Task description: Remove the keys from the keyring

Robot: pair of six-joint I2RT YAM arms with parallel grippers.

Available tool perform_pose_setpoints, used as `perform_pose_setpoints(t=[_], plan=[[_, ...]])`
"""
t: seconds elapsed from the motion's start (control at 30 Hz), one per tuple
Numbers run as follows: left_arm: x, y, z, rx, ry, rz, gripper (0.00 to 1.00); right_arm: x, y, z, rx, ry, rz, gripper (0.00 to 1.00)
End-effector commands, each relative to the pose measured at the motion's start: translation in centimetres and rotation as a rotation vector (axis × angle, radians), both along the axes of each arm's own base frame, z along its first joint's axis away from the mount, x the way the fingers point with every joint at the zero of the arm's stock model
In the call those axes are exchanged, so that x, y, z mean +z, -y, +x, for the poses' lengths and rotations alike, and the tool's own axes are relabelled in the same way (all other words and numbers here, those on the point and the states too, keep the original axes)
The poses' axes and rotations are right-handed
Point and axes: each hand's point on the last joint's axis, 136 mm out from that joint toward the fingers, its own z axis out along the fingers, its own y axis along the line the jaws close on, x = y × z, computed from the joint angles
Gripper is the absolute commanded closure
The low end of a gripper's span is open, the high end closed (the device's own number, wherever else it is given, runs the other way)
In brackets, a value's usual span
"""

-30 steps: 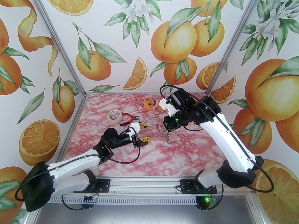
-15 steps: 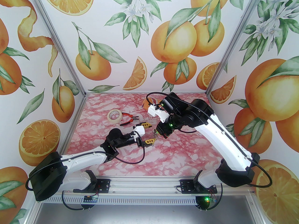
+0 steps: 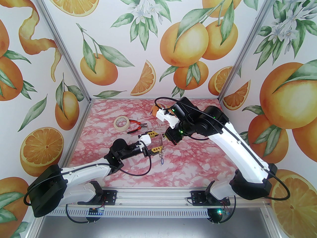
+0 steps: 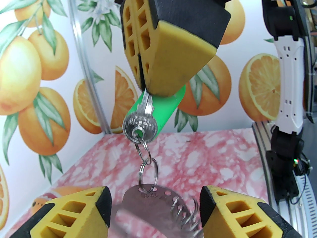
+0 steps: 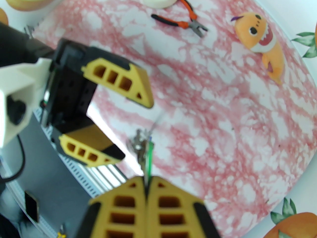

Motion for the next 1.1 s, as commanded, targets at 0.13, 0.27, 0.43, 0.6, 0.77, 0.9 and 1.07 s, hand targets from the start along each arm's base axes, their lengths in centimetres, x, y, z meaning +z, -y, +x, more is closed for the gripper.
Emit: perform_pose_setpoints(t=[0.13,0.27,0.43,0.6,0.77,0.9,1.07], plan=[[1.1,-1.3,0.0,0.062,0.025,-0.070,0.37,1.9,-1.4,-0.2,-0.076,-0.020,0.150,1.00],[1.5,-2.0,0.2,0.090,0.011,-0.085,0.33,2.2,-1.6,0.0,-0.128,-0.036,0.188,1.00],[2.2,-2.7,-0.2,0.100,0.001,-0.107,0.29,2.8,-0.8,0.6,-0.179,0.007,0.190,1.00],[3.1,-3.5,-0.5,0.109,-0.021,-0.139,0.28,3.8,-1.2,0.8,-0.251,-0.011,0.279,1.00],[4.5,-4.1,-0.9,0.099,-0.055,-0.190,0.26,4.2,-1.3,1.3,-0.365,-0.045,0.377,1.00],[5.0,-4.0,-1.1,0.084,-0.054,-0.195,0.23,3.9,-1.4,1.4,-0.426,-0.075,0.385,1.00],[5.0,-3.6,-0.8,0.085,-0.057,-0.192,0.16,3.3,-1.2,1.8,-0.518,-0.107,0.356,1.00]])
